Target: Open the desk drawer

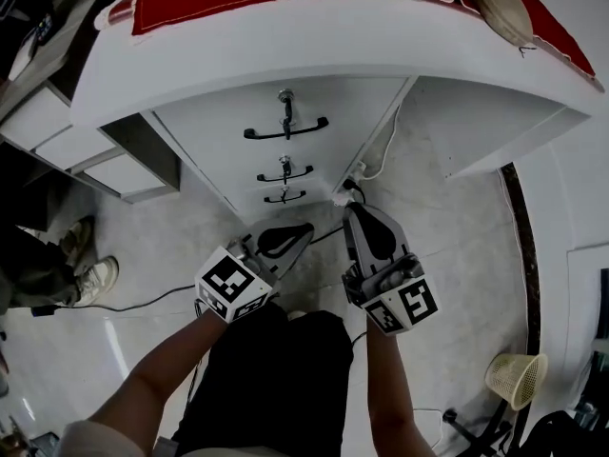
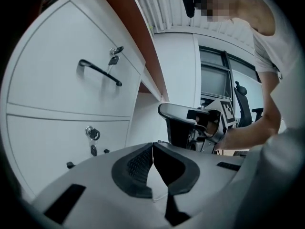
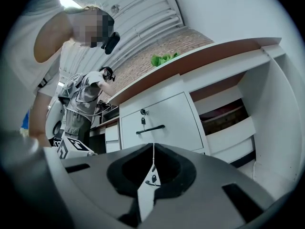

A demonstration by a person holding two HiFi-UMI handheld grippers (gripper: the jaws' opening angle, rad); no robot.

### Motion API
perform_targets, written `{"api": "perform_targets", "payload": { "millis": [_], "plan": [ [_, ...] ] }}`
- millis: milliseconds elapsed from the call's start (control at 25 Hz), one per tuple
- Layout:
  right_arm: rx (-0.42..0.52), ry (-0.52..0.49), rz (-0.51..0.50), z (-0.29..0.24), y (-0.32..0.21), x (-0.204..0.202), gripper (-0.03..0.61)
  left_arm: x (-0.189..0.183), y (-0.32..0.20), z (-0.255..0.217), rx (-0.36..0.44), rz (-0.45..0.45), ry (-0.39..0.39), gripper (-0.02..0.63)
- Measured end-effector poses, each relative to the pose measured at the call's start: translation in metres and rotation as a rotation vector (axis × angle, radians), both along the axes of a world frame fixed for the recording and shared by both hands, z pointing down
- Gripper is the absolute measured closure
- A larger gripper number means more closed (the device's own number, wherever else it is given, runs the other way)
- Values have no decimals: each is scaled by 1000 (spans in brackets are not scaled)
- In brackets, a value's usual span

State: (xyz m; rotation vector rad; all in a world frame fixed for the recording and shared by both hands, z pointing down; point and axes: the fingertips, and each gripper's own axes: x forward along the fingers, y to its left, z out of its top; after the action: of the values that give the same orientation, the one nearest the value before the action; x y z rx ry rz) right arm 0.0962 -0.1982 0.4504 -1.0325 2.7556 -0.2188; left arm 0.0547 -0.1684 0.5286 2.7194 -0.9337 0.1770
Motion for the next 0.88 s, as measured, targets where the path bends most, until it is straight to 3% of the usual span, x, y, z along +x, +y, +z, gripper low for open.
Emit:
{"api": "perform_targets", "payload": {
  "millis": [560, 880],
  "plan": [
    [-17, 8, -113, 87, -4, -15, 561, -29, -12, 82, 32, -29, 27, 603],
    [-52, 101, -207, 142, 6, -43, 561, -42, -13, 119, 9, -3, 21, 603]
  ]
}}
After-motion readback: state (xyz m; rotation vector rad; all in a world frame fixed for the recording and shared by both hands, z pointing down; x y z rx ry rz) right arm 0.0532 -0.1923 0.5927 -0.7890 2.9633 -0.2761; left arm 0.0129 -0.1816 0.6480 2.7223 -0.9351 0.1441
